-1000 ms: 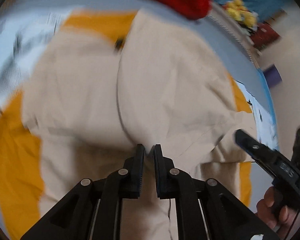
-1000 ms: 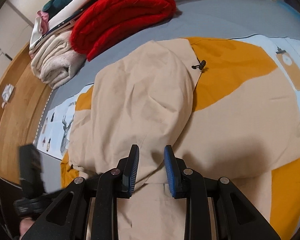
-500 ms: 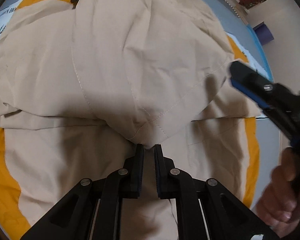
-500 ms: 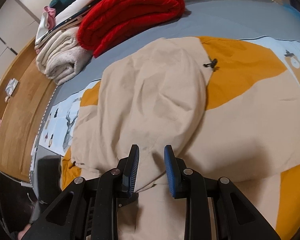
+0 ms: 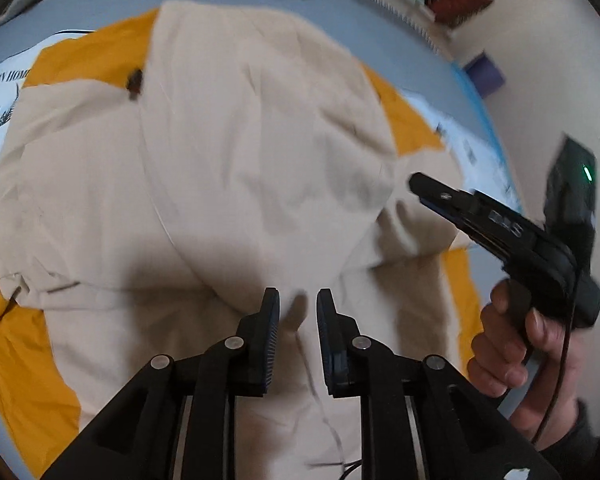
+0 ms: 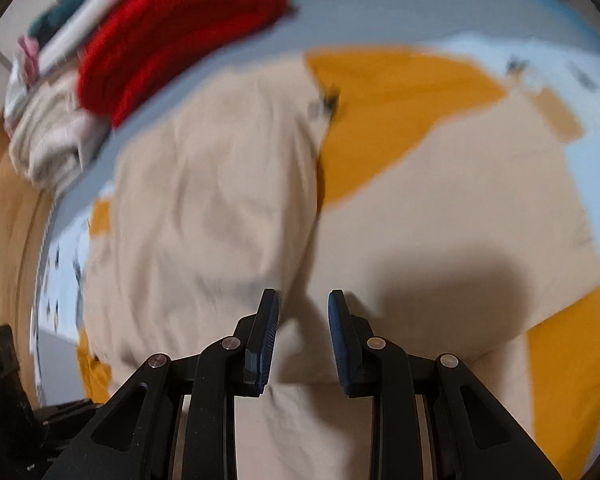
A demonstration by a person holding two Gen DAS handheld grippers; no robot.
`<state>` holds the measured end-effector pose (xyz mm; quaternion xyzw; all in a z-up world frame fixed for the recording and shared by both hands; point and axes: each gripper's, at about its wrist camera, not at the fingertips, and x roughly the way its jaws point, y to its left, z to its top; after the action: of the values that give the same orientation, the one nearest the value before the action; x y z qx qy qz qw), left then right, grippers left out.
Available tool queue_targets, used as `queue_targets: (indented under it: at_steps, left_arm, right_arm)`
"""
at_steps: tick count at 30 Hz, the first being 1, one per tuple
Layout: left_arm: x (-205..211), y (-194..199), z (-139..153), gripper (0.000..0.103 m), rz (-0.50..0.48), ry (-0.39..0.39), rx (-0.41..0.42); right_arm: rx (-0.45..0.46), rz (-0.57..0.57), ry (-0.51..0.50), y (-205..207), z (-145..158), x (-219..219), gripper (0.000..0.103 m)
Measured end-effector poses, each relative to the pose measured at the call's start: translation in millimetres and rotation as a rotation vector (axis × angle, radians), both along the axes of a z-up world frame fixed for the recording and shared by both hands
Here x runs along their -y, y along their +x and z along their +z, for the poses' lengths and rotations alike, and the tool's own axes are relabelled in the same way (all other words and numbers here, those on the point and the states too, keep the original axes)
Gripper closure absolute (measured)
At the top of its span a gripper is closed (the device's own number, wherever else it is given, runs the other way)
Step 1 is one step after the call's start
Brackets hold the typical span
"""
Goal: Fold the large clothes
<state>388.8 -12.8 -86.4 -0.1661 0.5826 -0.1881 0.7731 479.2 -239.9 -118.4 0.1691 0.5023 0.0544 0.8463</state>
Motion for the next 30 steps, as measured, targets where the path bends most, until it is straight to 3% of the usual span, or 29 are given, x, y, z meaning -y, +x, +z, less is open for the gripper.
queue_targets:
  at_steps: [3, 5, 7, 13, 17, 20, 23, 26, 30]
  left_arm:
    - [-7, 3, 4, 0.086, 0.057, -0.049, 0.025]
    - [-5, 7, -1, 0.086, 0.083, -0.038, 0.032]
    - [-5, 10, -11, 0.086, 0.11, -0.014, 0.018]
    - [0, 13, -37, 0.086, 0.164, -0.02, -0.057]
    - [1, 13, -38, 0.086, 0.146, 0.004, -0.071]
    - [2, 14, -37, 0.086, 0.139, 0.011, -0.077]
    - [-2, 14, -31, 0.086, 0.135, 0.016, -0.067]
    - [-9, 11, -9, 0.086, 0.16, 0.028, -0.007]
    - [-20, -3, 34, 0.086, 0.173, 0.046, 0.119]
  right_arm:
    - [0.156, 0.051, 0.033, -5, 28, -9, 0.075]
    - [0.188, 0.129, 0.055, -4, 29, -23, 0.073]
    - [0.153, 0.17, 0.107, 0, 17, -30, 0.072]
    - [0.065, 0.163, 0.1, 14, -14, -35, 0.072]
    - [-0.017, 0.125, -0.008, 26, -38, -27, 0.072]
    - [-0.051, 0.115, 0.008, 26, -45, -19, 0.072]
    - [-0.039, 0.133, -0.034, 25, -38, -23, 0.072]
    - [-0.02, 0.103, -0.051, 20, -25, -17, 0.072]
    - [0.122, 0.067, -0.076, -3, 33, -4, 0.072]
